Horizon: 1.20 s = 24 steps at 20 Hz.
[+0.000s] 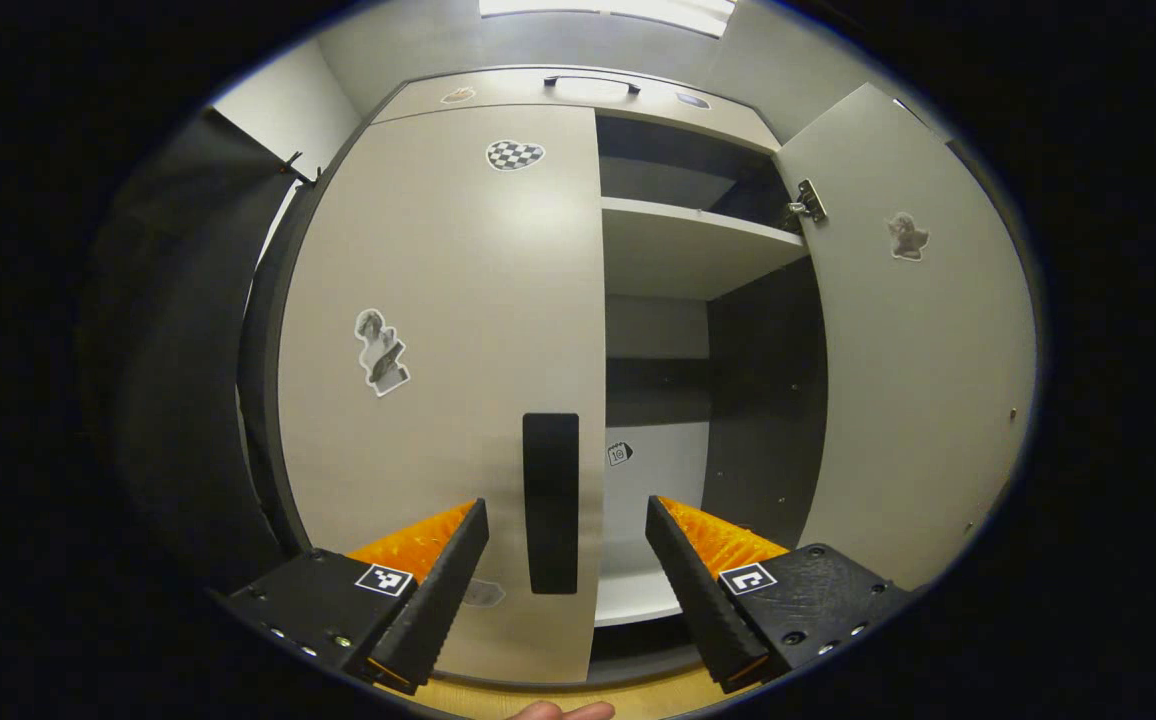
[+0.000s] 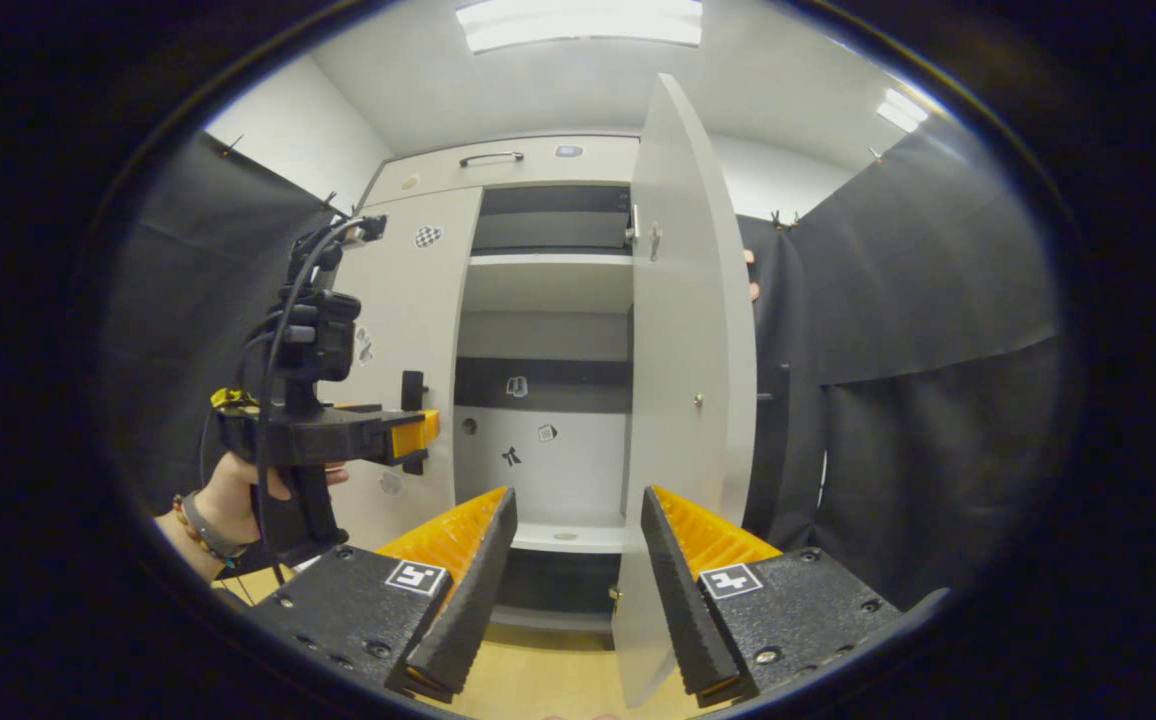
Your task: Open the right door of the double-door shoe cabinet with the right hand, and open the left door with the left hand.
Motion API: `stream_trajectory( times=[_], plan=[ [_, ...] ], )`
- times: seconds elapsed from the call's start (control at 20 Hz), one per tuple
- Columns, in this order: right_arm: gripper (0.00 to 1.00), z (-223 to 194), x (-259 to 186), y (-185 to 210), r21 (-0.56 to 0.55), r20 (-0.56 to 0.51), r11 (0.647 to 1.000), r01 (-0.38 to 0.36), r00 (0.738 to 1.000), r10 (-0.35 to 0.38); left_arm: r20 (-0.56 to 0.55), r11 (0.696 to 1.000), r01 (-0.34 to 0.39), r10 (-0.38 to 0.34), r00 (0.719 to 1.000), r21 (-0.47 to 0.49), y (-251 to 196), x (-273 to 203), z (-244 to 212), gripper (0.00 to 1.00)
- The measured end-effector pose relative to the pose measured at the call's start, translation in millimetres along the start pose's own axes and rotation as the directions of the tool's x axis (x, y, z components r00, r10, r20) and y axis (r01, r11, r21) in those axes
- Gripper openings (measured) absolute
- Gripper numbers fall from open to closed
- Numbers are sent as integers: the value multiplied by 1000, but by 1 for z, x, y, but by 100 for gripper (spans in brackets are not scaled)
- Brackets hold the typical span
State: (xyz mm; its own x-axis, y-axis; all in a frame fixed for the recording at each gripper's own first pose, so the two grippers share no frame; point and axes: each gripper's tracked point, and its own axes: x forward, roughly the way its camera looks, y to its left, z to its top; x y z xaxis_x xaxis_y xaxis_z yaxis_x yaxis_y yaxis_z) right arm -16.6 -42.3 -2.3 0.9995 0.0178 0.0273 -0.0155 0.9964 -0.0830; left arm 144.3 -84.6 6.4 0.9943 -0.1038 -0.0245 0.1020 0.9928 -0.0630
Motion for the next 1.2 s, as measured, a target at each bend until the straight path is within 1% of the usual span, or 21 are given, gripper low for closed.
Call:
stream_trajectory(
  times=[0.15, 0.25, 0.5, 0.55, 0.65, 0.8, 1.0, 1.15, 1.2],
  plan=[
    [78, -3, 1, -7, 5, -9, 1000, 13, 1000, -13, 13, 1000, -16, 15, 1000, 10, 1, 12, 3, 95],
    [78, -5, 2, -8, 21, -13, 1000, 8, 1000, -8, 13, 1000, -24, 23, 1000, 9, 1, 18, 4, 95],
    [78, -8, 3, -8, 31, -16, 1000, 0, 1000, 0, -27, 999, -36, 36, 999, 3, 3, 36, -7, 95],
    [78, -8, 3, -8, 30, -17, 1000, 0, 1000, 1, -43, 999, -48, 48, 998, 1, 5, 38, -12, 95],
    [78, -7, 3, -9, 26, -16, 1000, -3, 1000, 4, -25, 998, -56, 56, 998, 14, 5, 41, -8, 95],
    [78, -6, 4, -10, 24, -10, 1000, -5, 1000, 5, -30, 997, -78, 79, 996, 25, 7, 41, -10, 95],
    [78, -5, 3, -8, 38, 1, 999, -21, 1000, 21, -20, 995, -86, 87, 996, 44, 8, 40, -13, 92],
    [78, -6, 3, -11, 41, -3, 999, -19, 1000, 19, -26, 995, -89, 90, 996, 41, 9, 40, -15, 86],
    [78, -6, 3, -11, 46, -5, 999, -20, 1000, 20, -31, 995, -89, 90, 995, 41, 10, 40, -15, 86]
  ],
)
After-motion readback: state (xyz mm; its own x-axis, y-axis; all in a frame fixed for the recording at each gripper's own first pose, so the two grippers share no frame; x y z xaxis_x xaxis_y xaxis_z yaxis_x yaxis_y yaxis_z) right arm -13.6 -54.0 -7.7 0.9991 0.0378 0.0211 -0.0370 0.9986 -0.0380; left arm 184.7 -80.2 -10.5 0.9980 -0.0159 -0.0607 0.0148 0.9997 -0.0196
